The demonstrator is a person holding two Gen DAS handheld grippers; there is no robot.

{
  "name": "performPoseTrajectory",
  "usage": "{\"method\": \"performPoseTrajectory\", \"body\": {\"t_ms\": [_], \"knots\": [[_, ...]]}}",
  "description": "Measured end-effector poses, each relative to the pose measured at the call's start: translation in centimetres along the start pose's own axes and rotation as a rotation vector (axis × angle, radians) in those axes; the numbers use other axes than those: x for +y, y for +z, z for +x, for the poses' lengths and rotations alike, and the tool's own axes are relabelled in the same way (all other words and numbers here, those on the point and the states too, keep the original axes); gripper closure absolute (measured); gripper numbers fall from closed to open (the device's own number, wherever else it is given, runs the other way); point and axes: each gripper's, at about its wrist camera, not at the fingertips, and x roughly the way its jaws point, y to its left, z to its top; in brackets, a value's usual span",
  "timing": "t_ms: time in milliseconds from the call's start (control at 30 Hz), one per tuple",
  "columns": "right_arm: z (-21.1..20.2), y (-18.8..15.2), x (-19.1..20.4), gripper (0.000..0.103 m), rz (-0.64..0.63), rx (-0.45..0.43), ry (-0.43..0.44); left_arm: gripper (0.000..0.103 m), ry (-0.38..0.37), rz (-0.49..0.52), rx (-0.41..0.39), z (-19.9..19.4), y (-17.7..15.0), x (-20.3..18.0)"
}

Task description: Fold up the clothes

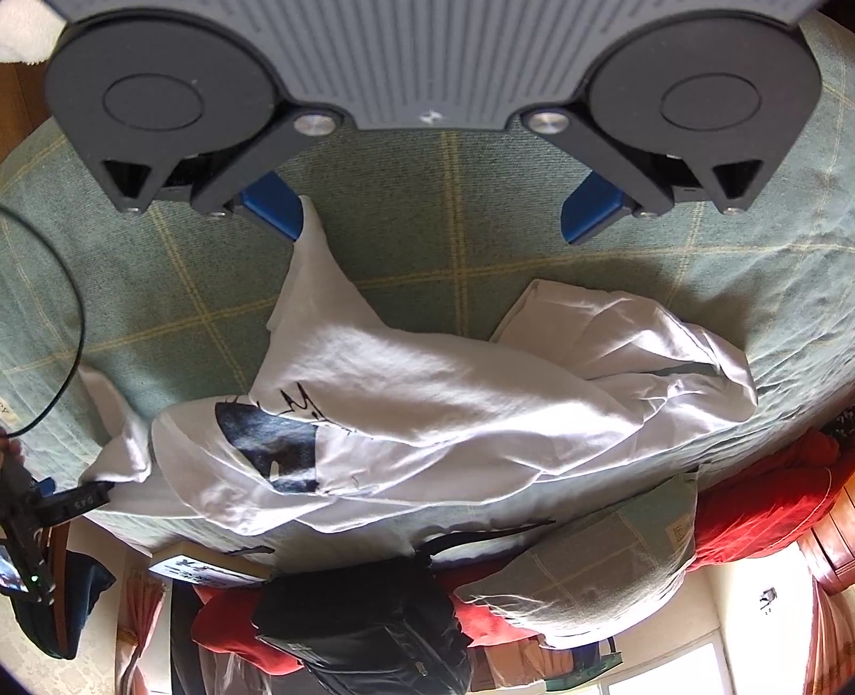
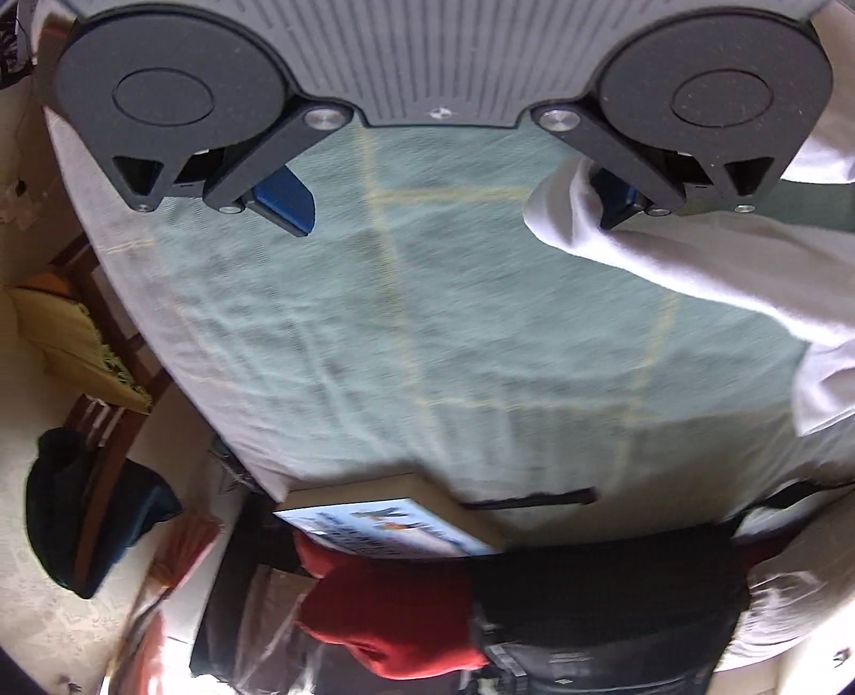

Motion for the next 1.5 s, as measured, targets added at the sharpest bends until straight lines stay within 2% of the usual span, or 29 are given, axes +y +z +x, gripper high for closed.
{"method": "performPoseTrajectory", "body": {"t_ms": [133, 267, 567, 767, 933, 1133, 1300, 1400, 1500], "knots": [[0.9, 0.6, -2.6, 0.000, 0.048, 0.008, -0.020, 0.001, -0.001, 0.007, 0.005, 0.1, 0.1, -0.2], [1.7, 1.3, -4.3, 0.000, 0.073, 0.000, -0.092, 0.001, -0.001, 0.015, 0.010, 0.3, 0.0, -0.4], [0.9, 4.2, -8.4, 0.000, 0.102, -0.076, -0.247, 0.001, -0.001, 0.014, 0.010, 0.3, 0.0, -0.3], [2.9, 4.1, -9.4, 0.000, 0.085, 0.063, -0.162, 0.001, -0.013, 0.021, 0.009, 0.3, 0.0, -0.6], [1.7, 1.8, -7.3, 0.000, 0.130, 0.078, 0.105, 0.001, -0.013, 0.034, 0.014, 0.4, 0.1, -1.0], [0.8, 0.7, -2.9, 0.000, 0.086, 0.124, 0.208, 0.001, -0.019, 0.044, 0.014, 0.3, 0.1, -1.5], [2.8, 1.2, -0.6, 0.000, 0.093, 0.169, 0.203, 0.001, -0.026, 0.053, 0.023, 0.5, -0.1, -2.0], [4.7, 0.9, 0.3, 0.000, 0.077, 0.216, 0.148, 0.001, -0.025, 0.053, 0.025, 0.4, -0.3, -2.1], [4.2, 0.3, -0.6, 0.000, 0.066, 0.211, 0.099, 0.001, -0.022, 0.046, 0.024, 0.2, -0.5, -2.0]]}}
